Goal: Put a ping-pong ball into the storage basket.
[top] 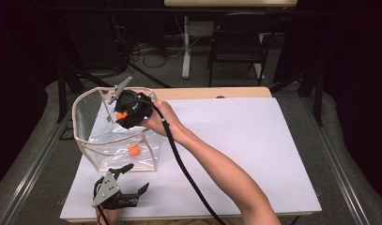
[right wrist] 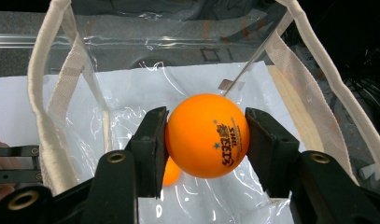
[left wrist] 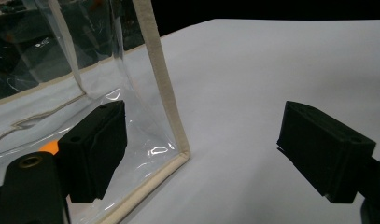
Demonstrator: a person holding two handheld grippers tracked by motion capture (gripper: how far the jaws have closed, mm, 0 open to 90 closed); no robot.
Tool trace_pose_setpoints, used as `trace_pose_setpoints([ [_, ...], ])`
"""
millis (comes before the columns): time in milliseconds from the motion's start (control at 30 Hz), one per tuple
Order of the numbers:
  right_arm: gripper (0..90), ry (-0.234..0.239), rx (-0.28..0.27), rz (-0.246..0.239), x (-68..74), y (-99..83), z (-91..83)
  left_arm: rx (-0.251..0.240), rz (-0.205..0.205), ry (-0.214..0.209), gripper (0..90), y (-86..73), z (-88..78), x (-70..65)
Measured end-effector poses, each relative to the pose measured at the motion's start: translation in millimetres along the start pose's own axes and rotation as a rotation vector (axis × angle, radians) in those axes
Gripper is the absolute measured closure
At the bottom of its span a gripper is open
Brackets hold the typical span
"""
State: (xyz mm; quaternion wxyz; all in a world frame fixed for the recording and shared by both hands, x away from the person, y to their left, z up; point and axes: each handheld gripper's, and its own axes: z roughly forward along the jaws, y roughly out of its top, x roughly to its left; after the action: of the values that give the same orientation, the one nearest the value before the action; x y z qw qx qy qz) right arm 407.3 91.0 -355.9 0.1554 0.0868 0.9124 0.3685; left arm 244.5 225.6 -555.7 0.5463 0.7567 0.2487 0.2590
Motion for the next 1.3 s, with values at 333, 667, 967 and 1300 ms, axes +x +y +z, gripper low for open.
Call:
trace_pose_setpoints([
  [333,50.9,0.007,0.014,0.004,0.9,-0.1,5.5,0.001,0.001,0.000,15.7,0.0,-0.9,-0.1],
  [667,50.9,0.009,0.032,0.006,2.1,-1.1,11.1,-0.001,-0.001,0.000,15.6,-0.1,-0.9,-0.1],
  [967,50.7,0.009,0.047,0.002,3.9,-0.8,15.3,-0.002,0.000,0.002,15.7,0.1,-1.9,0.1],
  [1300,43.4,0.005,0.061,0.004,4.0,-0.8,19.3,-0.001,0.001,0.003,15.7,0.2,-1.9,0.1],
])
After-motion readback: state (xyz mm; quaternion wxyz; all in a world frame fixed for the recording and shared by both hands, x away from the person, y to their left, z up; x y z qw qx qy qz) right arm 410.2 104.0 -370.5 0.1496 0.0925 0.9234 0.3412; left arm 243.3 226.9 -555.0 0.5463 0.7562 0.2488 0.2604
